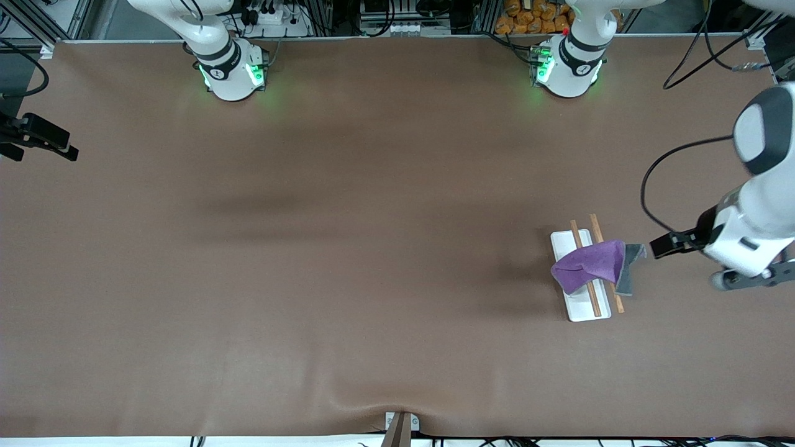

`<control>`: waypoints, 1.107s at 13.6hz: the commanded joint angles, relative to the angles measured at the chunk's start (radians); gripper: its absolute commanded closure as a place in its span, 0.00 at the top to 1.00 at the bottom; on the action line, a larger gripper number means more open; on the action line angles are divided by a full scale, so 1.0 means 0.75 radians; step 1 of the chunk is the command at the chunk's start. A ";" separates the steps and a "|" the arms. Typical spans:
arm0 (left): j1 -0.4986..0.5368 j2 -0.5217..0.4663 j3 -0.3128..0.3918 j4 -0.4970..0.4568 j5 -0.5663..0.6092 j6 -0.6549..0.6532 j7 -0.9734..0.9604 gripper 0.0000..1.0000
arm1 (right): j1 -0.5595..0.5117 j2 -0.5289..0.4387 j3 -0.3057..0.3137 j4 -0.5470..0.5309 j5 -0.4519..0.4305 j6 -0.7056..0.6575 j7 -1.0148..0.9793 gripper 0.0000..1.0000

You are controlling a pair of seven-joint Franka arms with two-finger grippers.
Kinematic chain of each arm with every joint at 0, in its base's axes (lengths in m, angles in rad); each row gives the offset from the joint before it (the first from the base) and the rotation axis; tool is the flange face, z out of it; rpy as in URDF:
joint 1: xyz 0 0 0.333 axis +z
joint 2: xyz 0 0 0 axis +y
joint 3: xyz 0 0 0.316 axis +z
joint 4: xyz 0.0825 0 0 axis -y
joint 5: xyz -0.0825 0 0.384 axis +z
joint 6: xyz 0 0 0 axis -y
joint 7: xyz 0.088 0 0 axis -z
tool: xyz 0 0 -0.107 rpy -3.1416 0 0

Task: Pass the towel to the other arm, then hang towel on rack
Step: 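Open the left gripper to release the towel on the dowels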

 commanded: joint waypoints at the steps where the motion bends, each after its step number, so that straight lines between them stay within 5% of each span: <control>1: 0.012 -0.059 -0.011 0.010 -0.034 -0.053 0.037 1.00 | 0.015 -0.007 -0.007 0.016 -0.023 -0.012 0.006 1.00; 5: 0.006 -0.100 -0.013 0.053 -0.061 -0.211 0.037 1.00 | 0.015 -0.007 -0.007 0.016 -0.023 -0.012 0.006 1.00; 15: 0.004 -0.251 0.007 0.039 -0.123 -0.272 0.070 1.00 | 0.015 -0.005 -0.007 0.016 -0.023 -0.008 0.006 1.00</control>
